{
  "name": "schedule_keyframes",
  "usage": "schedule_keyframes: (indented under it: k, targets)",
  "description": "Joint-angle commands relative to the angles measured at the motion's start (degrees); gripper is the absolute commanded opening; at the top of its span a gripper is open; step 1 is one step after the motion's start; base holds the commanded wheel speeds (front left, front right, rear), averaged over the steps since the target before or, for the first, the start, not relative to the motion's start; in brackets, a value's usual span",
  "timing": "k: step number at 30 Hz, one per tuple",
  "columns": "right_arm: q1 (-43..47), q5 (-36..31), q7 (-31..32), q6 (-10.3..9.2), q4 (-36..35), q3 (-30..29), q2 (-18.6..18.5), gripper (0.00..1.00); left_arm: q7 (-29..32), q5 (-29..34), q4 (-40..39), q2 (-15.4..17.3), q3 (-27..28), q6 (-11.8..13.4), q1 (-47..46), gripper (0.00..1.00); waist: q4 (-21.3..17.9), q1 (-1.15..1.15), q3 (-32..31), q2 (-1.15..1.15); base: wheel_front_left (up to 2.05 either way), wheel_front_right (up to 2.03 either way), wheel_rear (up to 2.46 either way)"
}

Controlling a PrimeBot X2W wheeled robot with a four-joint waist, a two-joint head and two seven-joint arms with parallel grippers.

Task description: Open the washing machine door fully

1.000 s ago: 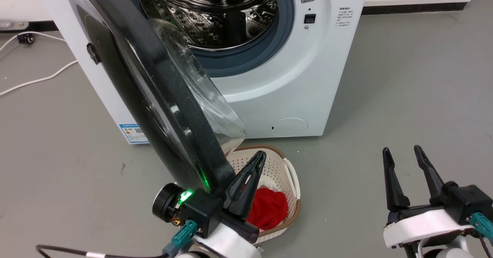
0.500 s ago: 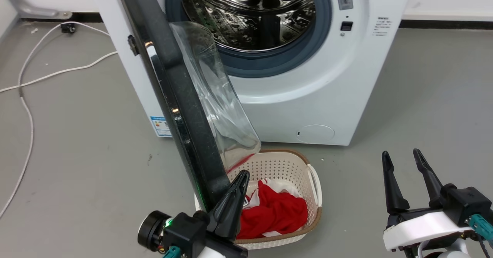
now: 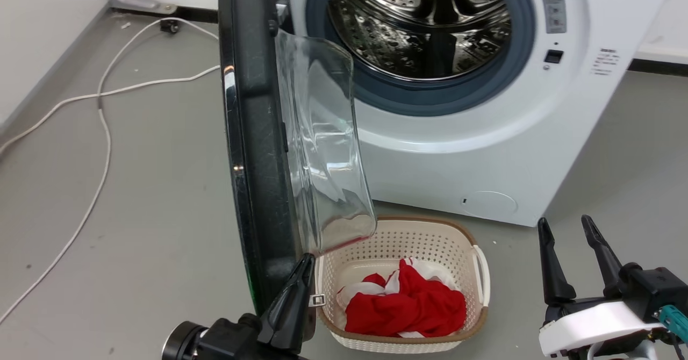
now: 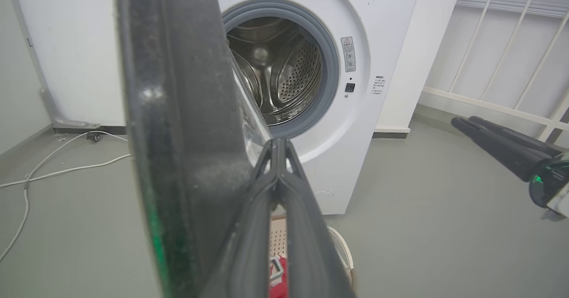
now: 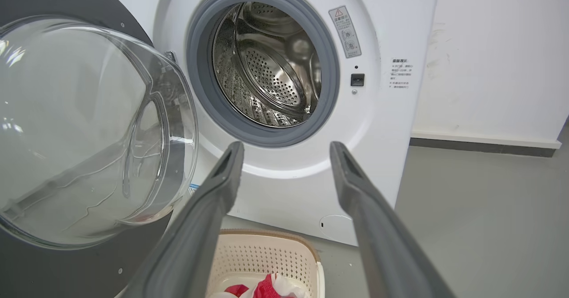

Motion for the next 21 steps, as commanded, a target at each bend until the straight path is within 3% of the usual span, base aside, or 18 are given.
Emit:
schedule_keyframes:
  k: [1,9,21]
  targets:
    - [0.5,-0.3,0.0,-0.04,-0.3,-0.1,0.1,1.00,0.4,0.2,0.3,0.7,0.9,0.7,1.0,0.00,1.4,0.00,0.0,0.00,0.00,0.00,0.00]
    - [0.1,-0.4,0.6,-0.04,-0.9,-0.1,0.1,1.00,-0.2,0.3,0.4,2.7,5.2,3.2,0.5,0.00,5.4,0.00,1.0,0.00,0.00,0.00,0.00]
    - [-1.1,-0.4,1.2,-0.04,-1.1,-0.2,0.1,1.00,-0.8,-1.2,0.5,6.3,14.3,6.7,-1.4,0.00,5.0,0.00,2.8,0.00,0.00,0.00,0.00]
